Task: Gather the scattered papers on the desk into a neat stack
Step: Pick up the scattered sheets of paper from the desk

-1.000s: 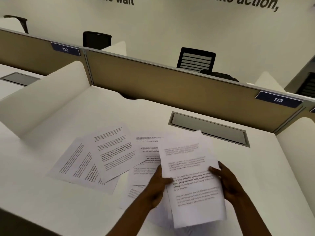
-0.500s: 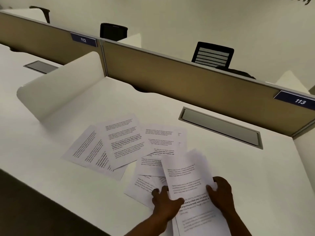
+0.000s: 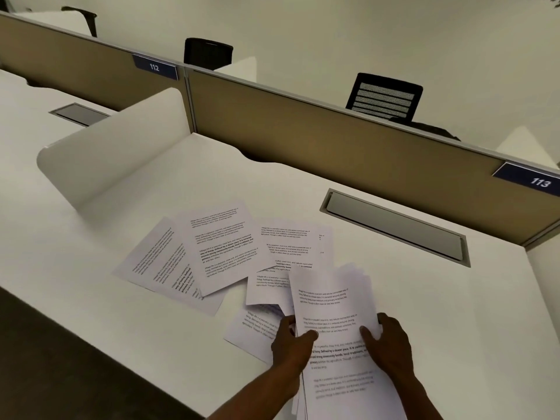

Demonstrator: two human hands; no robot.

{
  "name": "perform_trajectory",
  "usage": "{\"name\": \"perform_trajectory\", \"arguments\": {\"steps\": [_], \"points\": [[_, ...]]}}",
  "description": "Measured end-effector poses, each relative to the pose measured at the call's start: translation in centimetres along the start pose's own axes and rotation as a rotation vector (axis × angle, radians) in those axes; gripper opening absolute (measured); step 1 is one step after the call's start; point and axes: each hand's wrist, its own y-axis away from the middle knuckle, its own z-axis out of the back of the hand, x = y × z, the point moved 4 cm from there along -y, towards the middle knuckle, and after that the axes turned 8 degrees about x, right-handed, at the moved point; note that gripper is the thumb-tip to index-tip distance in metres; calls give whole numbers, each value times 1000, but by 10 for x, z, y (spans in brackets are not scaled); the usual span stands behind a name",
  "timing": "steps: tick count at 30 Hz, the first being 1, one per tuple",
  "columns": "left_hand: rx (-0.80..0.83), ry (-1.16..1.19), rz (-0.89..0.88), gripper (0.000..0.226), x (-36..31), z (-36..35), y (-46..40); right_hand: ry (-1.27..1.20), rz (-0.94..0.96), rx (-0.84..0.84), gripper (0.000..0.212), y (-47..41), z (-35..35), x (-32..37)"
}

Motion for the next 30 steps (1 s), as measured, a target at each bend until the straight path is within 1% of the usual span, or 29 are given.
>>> {"name": "perform_trajectory", "arguments": {"steps": [3, 6, 8, 10, 11, 13, 14, 15, 16, 17, 19, 21, 23, 25, 28, 30], "points": [[-14, -35, -31, 45, 1, -3, 2, -41, -7, 2, 37, 2, 2, -2], [-52, -25, -59, 51, 0, -6, 4, -121, 2, 14, 28, 6, 3, -4], [-56, 38, -72, 71, 0, -10, 4, -187, -8, 10, 21, 10, 7, -7], [-7, 190, -42, 98, 1, -16, 3, -281, -44, 9, 18, 13, 10, -12], [30, 252, -4, 108, 2, -21, 4, -318, -66, 5, 18, 14, 12, -15], [85, 255, 74, 118, 4, -30, 6, -374, -103, -2, 19, 17, 16, -22], [108, 209, 96, 115, 6, -35, 8, -397, -116, -3, 19, 18, 17, -26], [139, 153, 102, 104, 9, -40, 9, -417, -128, -1, 19, 19, 18, -30], [181, 97, 103, 87, 11, -44, 11, -434, -141, 6, 21, 20, 18, -34], [223, 36, 104, 76, 13, -48, 13, -452, -156, 16, 23, 21, 19, -39], [264, -67, 97, 70, 16, -53, 17, -504, -190, 41, 31, 24, 19, -47], [267, -99, 89, 69, 16, -56, 19, -568, -210, 60, 36, 28, 21, -52], [291, -69, 99, 65, 13, -61, 20, -598, -213, 59, 36, 32, 27, -54], [340, 31, 139, 60, 8, -68, 19, -598, -216, 49, 36, 36, 35, -56], [442, 230, 278, 47, 0, -77, 23, -630, -261, 99, 39, 43, 50, -60], [538, 355, 392, 39, -4, -86, 27, -659, -284, 135, 46, 49, 62, -62]]}}
